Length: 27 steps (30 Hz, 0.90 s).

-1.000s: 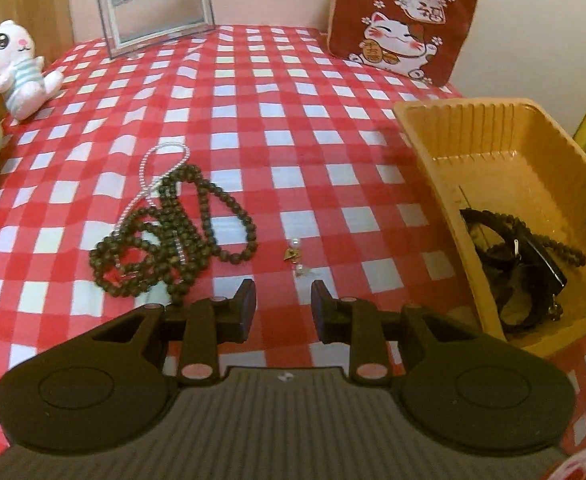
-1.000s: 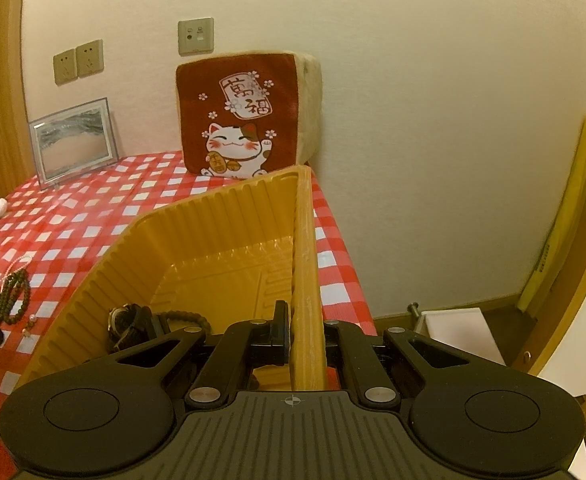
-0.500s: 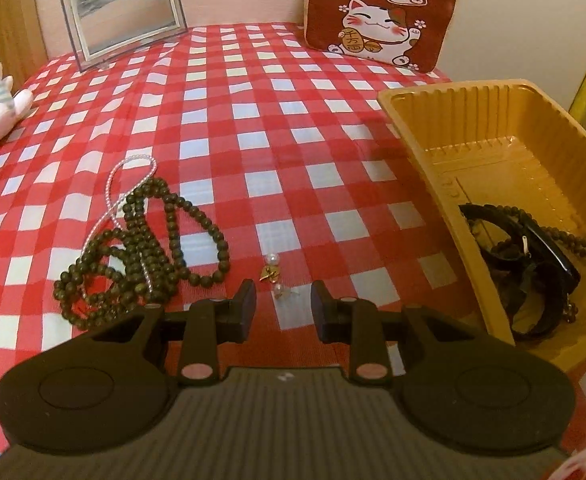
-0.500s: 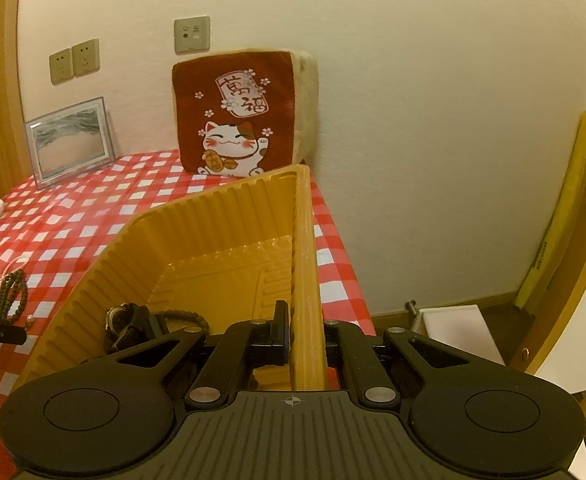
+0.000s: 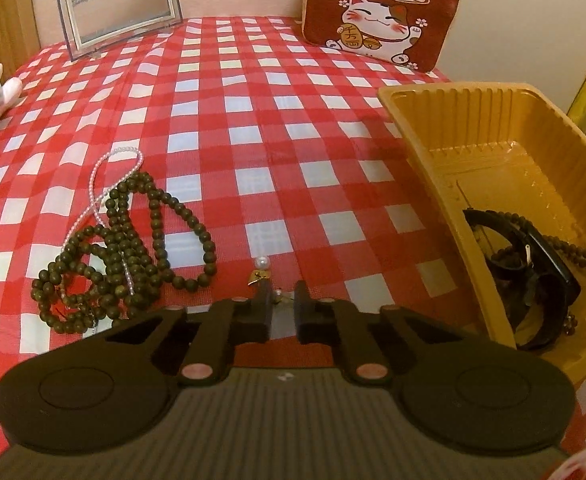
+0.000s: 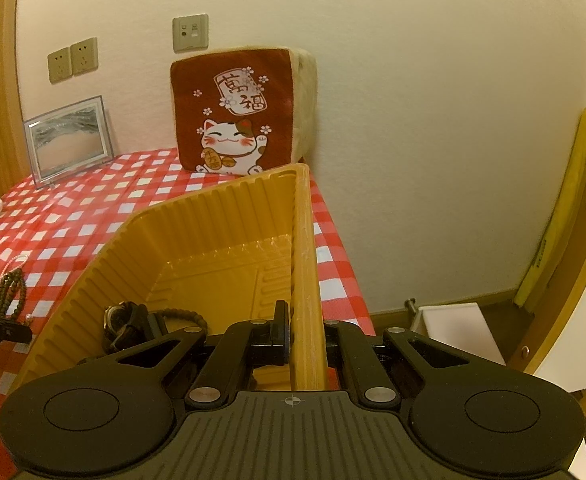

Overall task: Organize jewelry
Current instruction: 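Move the left tool to the small gold charm and grasp it, then carry the gold charm into the orange tray and open the left tool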

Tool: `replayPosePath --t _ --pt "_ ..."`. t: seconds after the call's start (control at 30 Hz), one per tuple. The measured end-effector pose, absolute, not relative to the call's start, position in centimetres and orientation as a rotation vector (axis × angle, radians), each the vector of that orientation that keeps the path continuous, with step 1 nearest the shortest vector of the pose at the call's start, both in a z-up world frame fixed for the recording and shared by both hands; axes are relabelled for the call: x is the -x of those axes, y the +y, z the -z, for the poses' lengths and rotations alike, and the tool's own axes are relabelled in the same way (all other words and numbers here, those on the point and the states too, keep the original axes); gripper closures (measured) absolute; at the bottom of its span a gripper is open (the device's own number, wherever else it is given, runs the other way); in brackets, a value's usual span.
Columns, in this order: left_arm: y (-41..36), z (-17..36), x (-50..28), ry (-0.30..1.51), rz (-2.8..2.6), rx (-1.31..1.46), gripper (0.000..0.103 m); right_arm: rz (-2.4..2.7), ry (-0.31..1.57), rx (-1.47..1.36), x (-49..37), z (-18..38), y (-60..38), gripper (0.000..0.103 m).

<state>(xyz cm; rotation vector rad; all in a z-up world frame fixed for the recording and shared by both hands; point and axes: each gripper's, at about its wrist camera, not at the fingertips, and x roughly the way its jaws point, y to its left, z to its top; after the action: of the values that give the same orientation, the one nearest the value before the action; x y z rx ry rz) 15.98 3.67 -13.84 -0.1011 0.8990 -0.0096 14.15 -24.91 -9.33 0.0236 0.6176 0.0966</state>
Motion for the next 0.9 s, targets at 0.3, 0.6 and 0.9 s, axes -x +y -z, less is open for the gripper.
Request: replayPosePath --t 0.3,0.6,0.9 --pt "3.2 13.1 -15.3 0.88 0.027 0.081 0.096 -0.098 0.618 -0.022 -14.1 9.4 -24.9 0.098" --pt "2.4 10.3 -14.1 0.813 0.07 0.079 0.096 -0.101 0.615 -0.023 -14.0 9.4 -24.8 0.098" --pt "-0.1 7.2 -13.6 0.745 0.168 0.09 0.096 -0.1 0.615 -0.023 -14.0 9.4 -24.8 0.098"
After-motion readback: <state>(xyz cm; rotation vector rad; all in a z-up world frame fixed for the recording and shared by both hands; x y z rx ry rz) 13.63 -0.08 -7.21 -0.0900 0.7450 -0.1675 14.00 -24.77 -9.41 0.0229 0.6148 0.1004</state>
